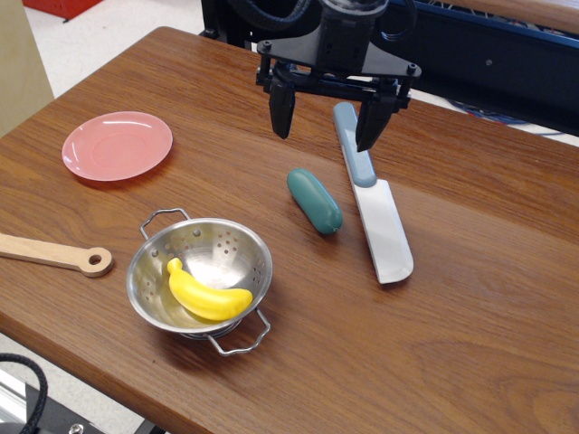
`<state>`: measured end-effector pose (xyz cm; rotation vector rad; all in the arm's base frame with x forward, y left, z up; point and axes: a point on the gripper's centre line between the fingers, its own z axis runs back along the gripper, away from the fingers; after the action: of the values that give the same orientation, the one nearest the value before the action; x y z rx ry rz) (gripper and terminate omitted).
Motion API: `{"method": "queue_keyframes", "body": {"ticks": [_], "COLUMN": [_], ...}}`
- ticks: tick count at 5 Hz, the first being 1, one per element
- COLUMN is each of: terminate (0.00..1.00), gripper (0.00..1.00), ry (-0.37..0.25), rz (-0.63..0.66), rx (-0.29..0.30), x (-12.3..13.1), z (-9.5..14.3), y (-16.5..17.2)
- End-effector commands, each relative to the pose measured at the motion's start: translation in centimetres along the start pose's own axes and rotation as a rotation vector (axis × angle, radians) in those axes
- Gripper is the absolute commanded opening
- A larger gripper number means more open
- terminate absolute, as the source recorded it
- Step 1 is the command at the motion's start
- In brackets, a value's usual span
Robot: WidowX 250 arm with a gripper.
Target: Take banana out of colander
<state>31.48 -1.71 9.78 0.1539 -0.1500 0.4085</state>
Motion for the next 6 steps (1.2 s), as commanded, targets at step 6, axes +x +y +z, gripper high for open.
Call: {"method": "queue_keyframes", "body": {"ticks": [6], "terminate": [0.0], "gripper": [1.0], "ry": [-0.075], "rz": [-1.279], "rx": [-0.036], "x": [-4.4], "z": [-1.6], "y": [7.1]}}
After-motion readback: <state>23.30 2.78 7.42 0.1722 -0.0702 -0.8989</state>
